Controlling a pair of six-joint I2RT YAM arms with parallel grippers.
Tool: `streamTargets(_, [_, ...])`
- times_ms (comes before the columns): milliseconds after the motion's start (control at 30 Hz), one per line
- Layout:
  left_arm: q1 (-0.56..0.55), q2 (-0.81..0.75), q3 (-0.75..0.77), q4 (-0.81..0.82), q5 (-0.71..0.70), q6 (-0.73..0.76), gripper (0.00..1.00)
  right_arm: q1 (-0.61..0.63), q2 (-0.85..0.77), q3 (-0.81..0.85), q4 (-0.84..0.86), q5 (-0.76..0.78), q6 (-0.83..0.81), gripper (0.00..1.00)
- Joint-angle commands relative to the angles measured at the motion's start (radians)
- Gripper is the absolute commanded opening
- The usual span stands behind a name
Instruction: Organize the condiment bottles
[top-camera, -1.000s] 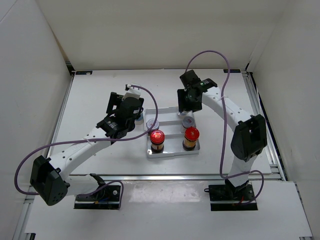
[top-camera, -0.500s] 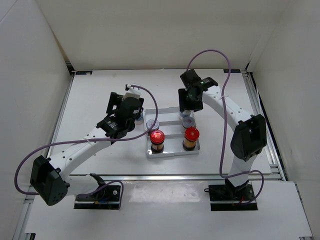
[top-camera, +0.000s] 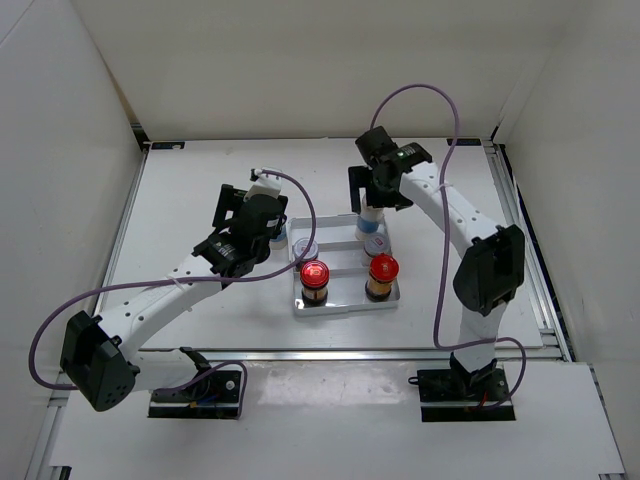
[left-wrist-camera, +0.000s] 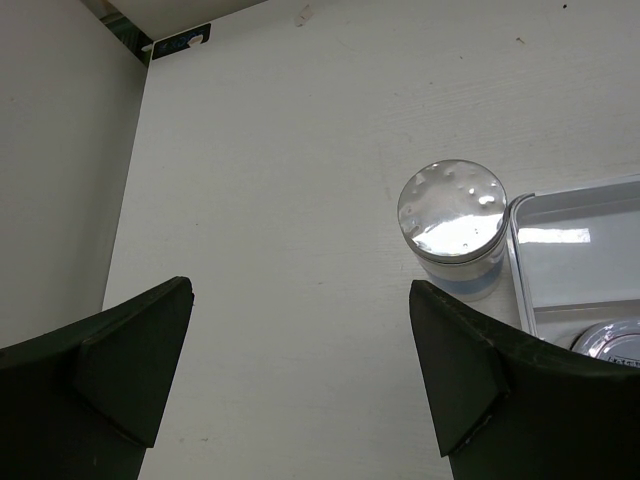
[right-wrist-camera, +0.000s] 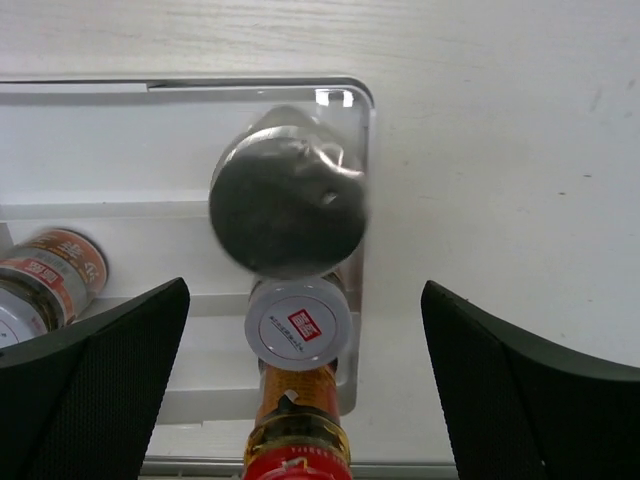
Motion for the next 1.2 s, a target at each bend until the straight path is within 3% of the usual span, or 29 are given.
streamTargets(0, [0.002,-0.008,0.015,0.025,-0.015,0.001,1.0,0.005,-0.098,0.107,-0.093,0.126,-0.02,1.0])
streamTargets(100, [0.002,0.01,0.015,0.013,0.02,-0.037,1.0,0.005,-0.203,0.095,-0.14,0.159,-0.021,1.0])
streamTargets(300, [0.158,0.03,0.191,-0.242,0.354,-0.25,1.0,0.005,-0.596,-0.286,-0.131,0.215,-0.01,1.0])
streamTargets(400, [0.195,0.069,0.288,-0.256,0.512,-0.289,1.0,-0.004,-0.76,-0.491,-0.071,0.231,0.012,1.0])
streamTargets(500, [0.195,0.128,0.352,-0.265,0.549,-0.289,1.0,-0.004,-0.851,-0.603,-0.045,0.231,0.064,1.0])
streamTargets(767, [0.195,0.313,0.471,-0.308,0.657,-0.31,1.0,-0.004,-0.954,-0.752,-0.054,0.248,0.167,1.0])
streamTargets(1167, [0.206,0.394,0.481,-0.336,0.563,-0.381,1.0,-0.004,-0.952,-0.77,-0.011,0.206,0.142,1.0])
